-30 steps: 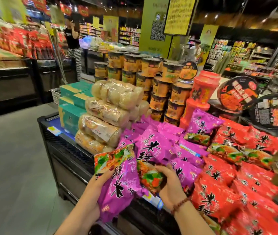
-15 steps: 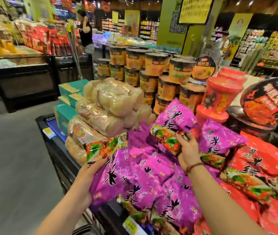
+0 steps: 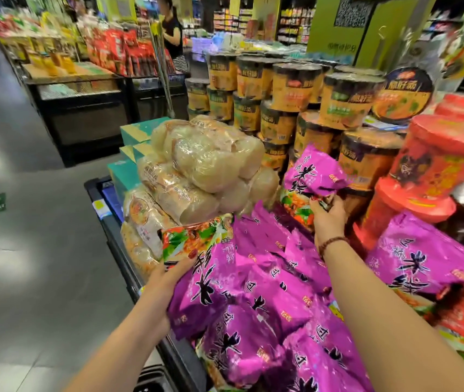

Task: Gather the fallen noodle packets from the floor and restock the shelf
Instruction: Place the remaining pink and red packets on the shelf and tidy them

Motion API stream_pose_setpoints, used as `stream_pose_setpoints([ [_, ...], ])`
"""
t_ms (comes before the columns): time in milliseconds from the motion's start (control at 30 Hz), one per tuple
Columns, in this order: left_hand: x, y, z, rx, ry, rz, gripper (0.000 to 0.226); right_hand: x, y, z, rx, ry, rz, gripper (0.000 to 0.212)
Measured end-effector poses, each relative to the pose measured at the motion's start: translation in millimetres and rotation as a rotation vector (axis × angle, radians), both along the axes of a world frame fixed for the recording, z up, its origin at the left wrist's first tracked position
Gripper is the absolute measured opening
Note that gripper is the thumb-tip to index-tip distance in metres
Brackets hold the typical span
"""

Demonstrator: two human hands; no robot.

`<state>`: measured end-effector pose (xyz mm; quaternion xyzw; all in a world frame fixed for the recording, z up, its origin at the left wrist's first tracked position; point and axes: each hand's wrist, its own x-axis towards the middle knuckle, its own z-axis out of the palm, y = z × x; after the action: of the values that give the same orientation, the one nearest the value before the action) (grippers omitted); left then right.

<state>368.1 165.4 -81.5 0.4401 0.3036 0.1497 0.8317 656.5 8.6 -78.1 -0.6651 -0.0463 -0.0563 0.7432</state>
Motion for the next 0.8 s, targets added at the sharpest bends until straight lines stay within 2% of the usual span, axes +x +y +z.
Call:
stream_pose_setpoints([
  [100,6,-1,-2,0.021,-0.016,-0.002,0.050,5,4,-14,-0.139,-0.008,0.032,0.030],
  [167,8,-4,-4,0.007,-0.024,-0.002,0.045,7,6,-24,-0.315,0.002,0.018,0.027],
  [267,9,-6,-7,-0.004,-0.012,0.002,0.051,0,5,-29,-0.618,-0.009,-0.114,0.034],
  [333,8,-6,-9,0.005,0.000,0.002,0.058,-13,6,-21,-0.653,-0.048,-0.220,0.043],
  [400,8,-5,-10,0.011,0.012,0.003,0.061,-24,5,-17,-0.732,-0.237,-0.365,0.052],
  [467,7,-5,-10,0.010,0.017,0.006,0.061,-29,3,-19,-0.918,-0.571,-0.427,0.049],
  [533,7,-4,-10,0.007,0.024,0.013,0.063,-24,-1,-26,-1.114,-0.874,-0.315,0.049],
  [600,8,-4,-10,0.002,0.030,0.018,0.066,-11,-5,-29,-1.360,-1.004,-0.158,0.058],
  [667,9,-5,-9,0.002,0.042,0.026,0.068,2,-7,-28,-1.558,-0.955,-0.048,0.065],
  [800,11,-8,-8,-0.007,0.029,0.039,0.063,9,-6,-30,-1.705,-0.712,0.097,0.066],
])
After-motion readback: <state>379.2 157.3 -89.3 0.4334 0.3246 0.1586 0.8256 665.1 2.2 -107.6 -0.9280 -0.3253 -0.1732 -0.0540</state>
